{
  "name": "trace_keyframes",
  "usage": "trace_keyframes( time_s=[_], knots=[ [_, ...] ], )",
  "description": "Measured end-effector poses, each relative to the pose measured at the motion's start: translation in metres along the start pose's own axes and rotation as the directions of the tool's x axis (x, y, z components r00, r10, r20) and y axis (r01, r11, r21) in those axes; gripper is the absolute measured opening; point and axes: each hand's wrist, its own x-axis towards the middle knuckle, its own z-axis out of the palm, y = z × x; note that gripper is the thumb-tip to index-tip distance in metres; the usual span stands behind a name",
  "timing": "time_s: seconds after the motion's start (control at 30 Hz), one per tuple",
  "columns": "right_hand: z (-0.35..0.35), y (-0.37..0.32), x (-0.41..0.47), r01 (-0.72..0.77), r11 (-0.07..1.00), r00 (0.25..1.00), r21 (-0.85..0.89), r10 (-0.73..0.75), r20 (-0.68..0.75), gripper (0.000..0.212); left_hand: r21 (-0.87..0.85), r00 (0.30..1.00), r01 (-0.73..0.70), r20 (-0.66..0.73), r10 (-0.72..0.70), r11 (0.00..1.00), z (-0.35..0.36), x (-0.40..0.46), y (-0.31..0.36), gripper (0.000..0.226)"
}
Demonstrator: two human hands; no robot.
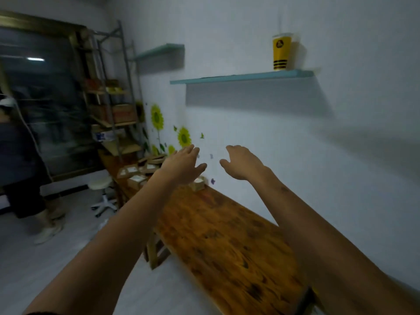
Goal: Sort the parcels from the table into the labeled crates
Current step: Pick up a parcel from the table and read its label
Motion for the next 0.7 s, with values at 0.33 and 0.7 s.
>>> trace_keyframes(
  time_s=[0.33,0.7],
  knots=[
    [0.078,-0.163,0.165,0.233,0.967,0.97,0.101,-0.238,0.037,0.053,0.042,0.971,0.238,0.012,-0.238,0.97,0.003,0.019,-0.219,0.063],
    [0.186,-0.297,0.374,0.353,0.897,0.922,0.268,-0.382,0.065,0.041,0.044,0.874,0.482,0.054,-0.484,0.875,0.043,0.088,-0.423,0.066]
  ],
)
